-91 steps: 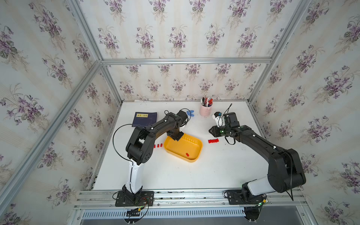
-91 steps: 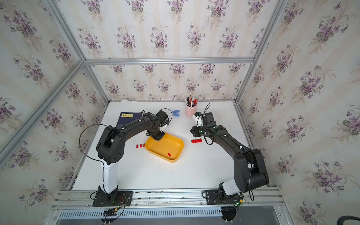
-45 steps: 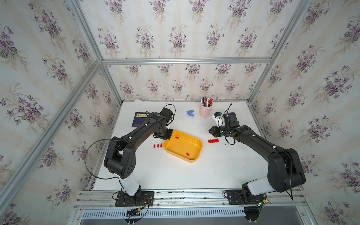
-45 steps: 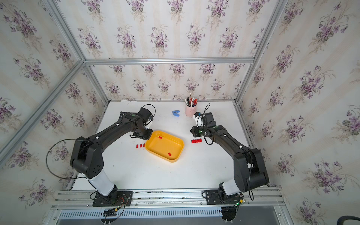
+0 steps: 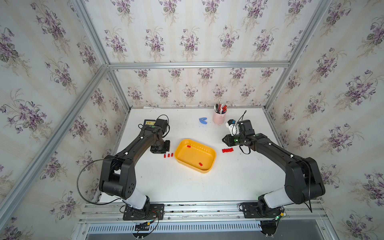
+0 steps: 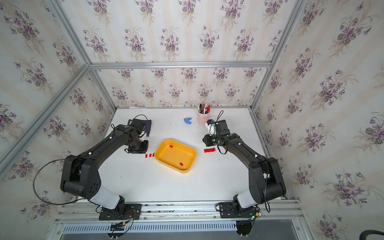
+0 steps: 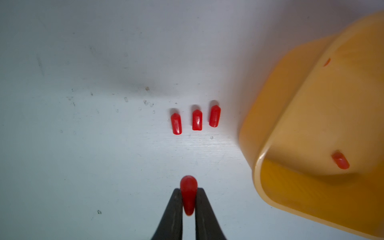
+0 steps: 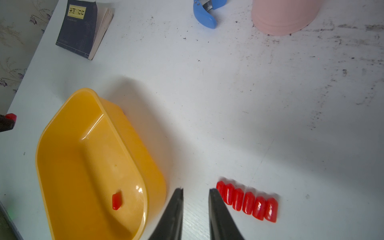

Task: Take the screw protection sleeves out of the storage box
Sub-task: Place the screw protection sleeve at the center of the board.

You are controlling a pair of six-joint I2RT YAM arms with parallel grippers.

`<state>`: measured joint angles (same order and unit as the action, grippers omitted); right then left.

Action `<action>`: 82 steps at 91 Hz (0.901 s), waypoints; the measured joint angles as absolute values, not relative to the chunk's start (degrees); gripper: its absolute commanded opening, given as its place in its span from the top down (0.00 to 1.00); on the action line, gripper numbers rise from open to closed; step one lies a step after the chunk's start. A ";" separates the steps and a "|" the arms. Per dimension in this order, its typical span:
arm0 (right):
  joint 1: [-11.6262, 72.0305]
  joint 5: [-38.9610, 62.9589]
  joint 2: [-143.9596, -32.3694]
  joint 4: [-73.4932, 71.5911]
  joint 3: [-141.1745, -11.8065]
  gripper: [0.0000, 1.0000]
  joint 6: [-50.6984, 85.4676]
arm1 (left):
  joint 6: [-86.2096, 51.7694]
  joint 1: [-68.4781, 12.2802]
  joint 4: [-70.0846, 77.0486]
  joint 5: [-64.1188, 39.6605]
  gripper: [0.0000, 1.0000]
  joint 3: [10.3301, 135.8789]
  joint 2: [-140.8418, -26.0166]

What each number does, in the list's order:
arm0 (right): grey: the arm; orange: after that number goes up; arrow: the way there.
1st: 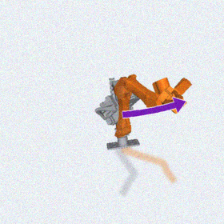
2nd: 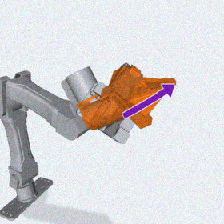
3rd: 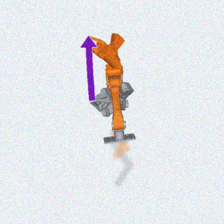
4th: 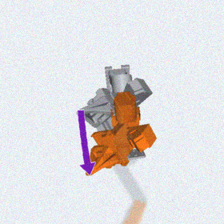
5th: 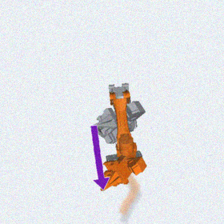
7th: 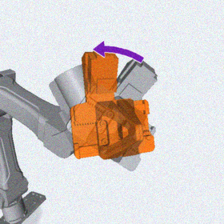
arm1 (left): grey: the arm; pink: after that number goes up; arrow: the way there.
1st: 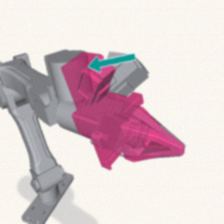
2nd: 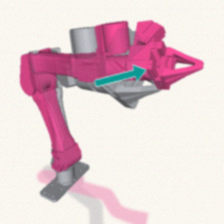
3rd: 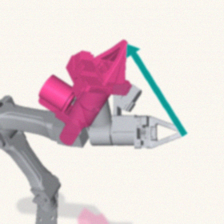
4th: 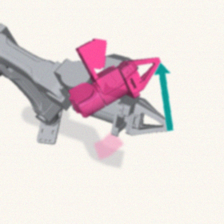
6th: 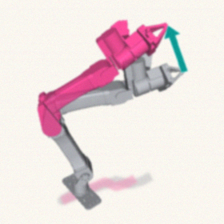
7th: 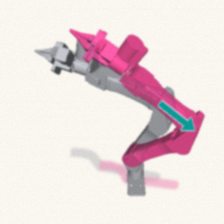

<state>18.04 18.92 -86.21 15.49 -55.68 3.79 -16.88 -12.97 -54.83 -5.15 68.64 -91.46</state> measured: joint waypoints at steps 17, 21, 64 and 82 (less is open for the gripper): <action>18.04 19.05 -86.35 15.44 -55.70 0.74 3.11 | -16.86 -12.29 -54.57 -3.14 0.84 67.59 -94.98; 18.04 19.07 -86.37 15.44 -55.68 0.74 3.07 | -16.84 -12.23 -54.41 -2.94 0.84 67.44 -95.70; 18.04 19.07 -86.72 15.44 -55.33 0.74 3.01 | -16.43 -13.80 -49.54 -3.88 0.83 66.92 -101.41; 18.11 19.05 -86.74 15.44 -55.31 0.74 3.01 | -16.45 -14.39 -48.14 -4.14 0.82 67.55 -103.39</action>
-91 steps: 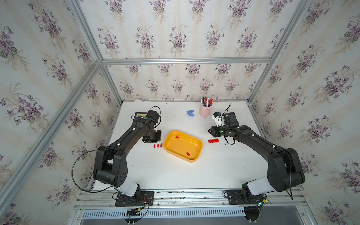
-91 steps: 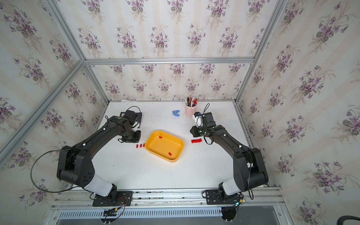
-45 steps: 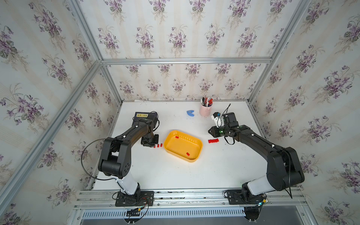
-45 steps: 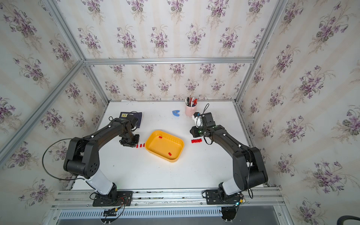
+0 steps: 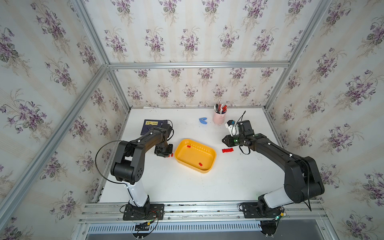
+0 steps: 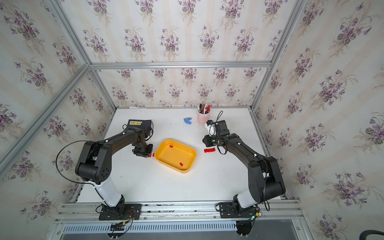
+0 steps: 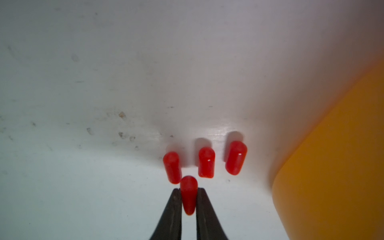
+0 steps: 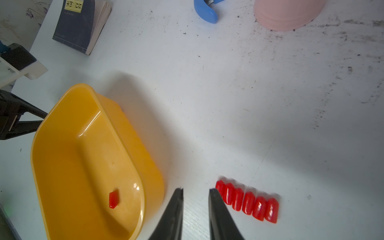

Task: Take the screw protection sleeves out of the storage box
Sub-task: Place the screw protection sleeve at the center of the board.

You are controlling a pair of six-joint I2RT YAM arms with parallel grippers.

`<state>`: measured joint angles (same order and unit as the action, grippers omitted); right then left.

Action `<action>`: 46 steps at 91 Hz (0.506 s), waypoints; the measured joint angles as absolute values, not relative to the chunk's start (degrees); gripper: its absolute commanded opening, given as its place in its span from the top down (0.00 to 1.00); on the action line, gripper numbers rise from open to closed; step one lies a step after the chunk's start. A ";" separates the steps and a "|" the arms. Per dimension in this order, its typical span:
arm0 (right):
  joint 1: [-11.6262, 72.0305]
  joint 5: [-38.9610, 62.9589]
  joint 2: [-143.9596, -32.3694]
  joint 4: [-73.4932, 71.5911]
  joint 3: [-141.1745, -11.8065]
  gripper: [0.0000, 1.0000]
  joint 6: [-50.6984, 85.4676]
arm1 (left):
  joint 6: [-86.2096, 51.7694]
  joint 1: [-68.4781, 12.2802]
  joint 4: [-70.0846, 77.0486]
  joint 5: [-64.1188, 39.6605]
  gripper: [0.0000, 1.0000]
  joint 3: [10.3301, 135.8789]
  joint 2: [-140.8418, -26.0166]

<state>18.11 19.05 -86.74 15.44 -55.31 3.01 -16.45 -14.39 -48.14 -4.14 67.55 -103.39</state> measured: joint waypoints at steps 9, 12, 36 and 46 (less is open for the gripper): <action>18.15 19.03 -86.76 15.44 -55.31 0.74 2.98 | -16.45 -14.68 -47.79 -4.14 0.81 67.61 -103.94; 18.22 19.00 -86.78 15.44 -55.29 0.74 2.96 | -16.43 -14.76 -47.70 -4.14 0.80 67.61 -104.07; 18.26 18.90 -87.09 15.64 -55.20 0.74 2.76 | -16.45 -14.94 -46.98 -4.01 0.75 67.55 -104.57; 18.26 18.90 -87.15 15.66 -55.20 0.74 2.76 | -16.45 -14.98 -46.92 -3.81 0.75 67.59 -104.99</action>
<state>18.26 18.90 -87.15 15.66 -55.20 2.76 -16.45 -14.98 -46.92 -3.81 67.59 -104.99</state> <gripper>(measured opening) 0.264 0.249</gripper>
